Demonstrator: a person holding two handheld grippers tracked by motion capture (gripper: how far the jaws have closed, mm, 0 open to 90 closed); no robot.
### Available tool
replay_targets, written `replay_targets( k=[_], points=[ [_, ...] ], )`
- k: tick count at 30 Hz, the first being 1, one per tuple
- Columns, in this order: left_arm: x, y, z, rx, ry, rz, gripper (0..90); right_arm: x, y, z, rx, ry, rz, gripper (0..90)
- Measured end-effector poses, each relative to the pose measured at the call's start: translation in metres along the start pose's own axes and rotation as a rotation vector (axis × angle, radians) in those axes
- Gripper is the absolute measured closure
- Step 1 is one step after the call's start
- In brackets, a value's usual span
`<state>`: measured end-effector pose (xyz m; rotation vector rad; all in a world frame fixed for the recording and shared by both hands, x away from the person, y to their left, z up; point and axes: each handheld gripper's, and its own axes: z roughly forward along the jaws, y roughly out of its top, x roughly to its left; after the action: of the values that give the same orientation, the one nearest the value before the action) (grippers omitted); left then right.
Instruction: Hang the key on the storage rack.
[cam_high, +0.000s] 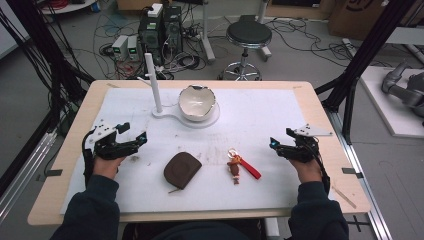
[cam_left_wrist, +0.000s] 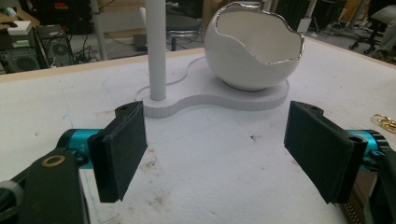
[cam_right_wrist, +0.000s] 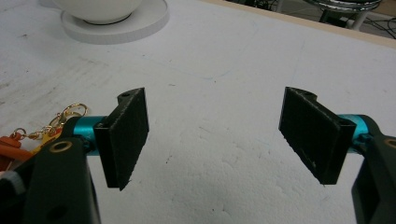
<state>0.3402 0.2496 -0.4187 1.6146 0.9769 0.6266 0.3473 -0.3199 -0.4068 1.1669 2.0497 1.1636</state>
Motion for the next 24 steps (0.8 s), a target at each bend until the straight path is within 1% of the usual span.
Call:
replay_targets(
  k=[8, 13, 14, 15, 17, 19, 20, 21, 22, 23, 24],
  points=[
    [-0.001, 0.0, 0.001, 0.001, 0.002, -0.006, 21.1, 0.0, 0.0, 0.001, 0.001, 0.006, 0.002, 24.5],
    [0.0, 0.0, 0.002, -0.002, 0.009, -0.011, 21.3, 0.002, -0.001, 0.0, 0.002, 0.019, 0.002, 24.5],
    [0.0, 0.0, 0.002, -0.003, 0.012, -0.012, 21.3, 0.003, -0.001, 0.001, 0.002, 0.024, -0.003, 24.5],
    [0.0, 0.0, 0.002, -0.003, 0.012, -0.012, 21.3, 0.004, -0.001, 0.001, 0.006, 0.029, 0.002, 24.6],
    [-0.001, 0.0, 0.002, -0.003, 0.013, -0.014, 21.3, 0.007, -0.001, 0.0, 0.015, 0.049, 0.002, 28.0],
    [-0.001, 0.0, 0.002, -0.003, 0.013, -0.014, 21.3, 0.008, -0.001, 0.0, 0.014, 0.057, -0.006, 28.5],
    [-0.001, 0.0, 0.003, -0.005, 0.011, -0.015, 21.4, 0.013, -0.001, -0.002, 0.014, 0.076, -0.015, 28.5],
    [-0.002, 0.0, 0.004, -0.003, 0.011, -0.013, 21.4, 0.013, -0.001, -0.002, 0.014, 0.076, -0.015, 28.5],
    [-0.002, 0.001, 0.005, -0.005, 0.006, -0.013, 21.5, 0.016, -0.001, -0.003, 0.018, 0.085, -0.017, 28.5],
    [-0.003, 0.001, 0.006, -0.005, 0.003, -0.011, 21.7, 0.023, -0.001, -0.004, 0.034, 0.111, -0.034, 29.3],
    [-0.004, 0.001, 0.009, -0.005, -0.005, -0.007, 22.0, 0.026, -0.001, -0.004, 0.041, 0.119, -0.041, 29.2]
  ],
)
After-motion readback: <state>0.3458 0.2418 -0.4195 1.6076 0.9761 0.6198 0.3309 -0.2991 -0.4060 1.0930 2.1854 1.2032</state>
